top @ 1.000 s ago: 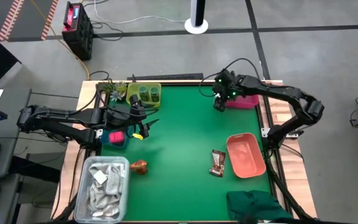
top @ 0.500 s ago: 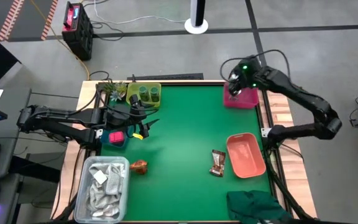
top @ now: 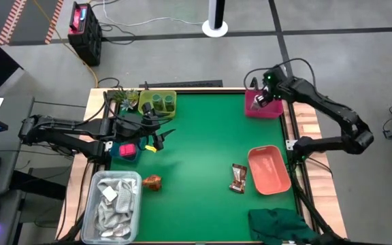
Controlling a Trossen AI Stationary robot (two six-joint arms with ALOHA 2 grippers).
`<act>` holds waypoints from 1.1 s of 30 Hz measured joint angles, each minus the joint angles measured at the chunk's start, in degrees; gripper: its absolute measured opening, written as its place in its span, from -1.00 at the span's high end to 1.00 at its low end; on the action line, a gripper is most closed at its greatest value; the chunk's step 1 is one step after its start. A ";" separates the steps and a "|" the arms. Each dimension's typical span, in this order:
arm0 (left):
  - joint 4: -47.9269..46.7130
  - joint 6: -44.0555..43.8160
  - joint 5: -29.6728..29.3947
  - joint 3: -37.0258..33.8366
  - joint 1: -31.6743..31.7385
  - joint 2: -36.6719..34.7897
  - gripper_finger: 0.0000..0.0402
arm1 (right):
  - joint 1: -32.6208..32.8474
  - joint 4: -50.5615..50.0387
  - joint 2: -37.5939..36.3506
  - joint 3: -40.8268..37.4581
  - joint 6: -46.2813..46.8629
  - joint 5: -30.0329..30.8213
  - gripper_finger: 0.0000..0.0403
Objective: Sort spices by type
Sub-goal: Put the white seasoning bottle into the red bin
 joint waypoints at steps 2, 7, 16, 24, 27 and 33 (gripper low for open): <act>-0.47 -0.15 0.00 0.00 0.00 0.00 -0.45 | -0.66 0.32 1.72 -0.51 0.63 -2.92 -0.10; -1.07 -0.44 0.01 0.00 0.00 0.00 -0.45 | -2.16 4.59 3.74 -3.62 0.43 -4.17 -0.10; -2.85 -0.81 0.04 0.00 0.00 0.00 -0.45 | -3.48 10.62 3.61 -7.33 2.24 -8.58 -0.10; -2.78 -0.79 0.04 0.00 0.00 0.00 -0.45 | -4.26 11.22 3.70 -7.72 4.16 -9.16 -0.10; -2.73 -0.79 0.04 0.00 0.00 0.00 -0.45 | -4.28 11.32 3.75 -7.74 4.32 -9.14 -0.10; -2.71 -0.80 0.04 0.00 0.00 0.00 -0.45 | -4.24 9.14 3.59 -6.81 -0.05 -9.09 -0.10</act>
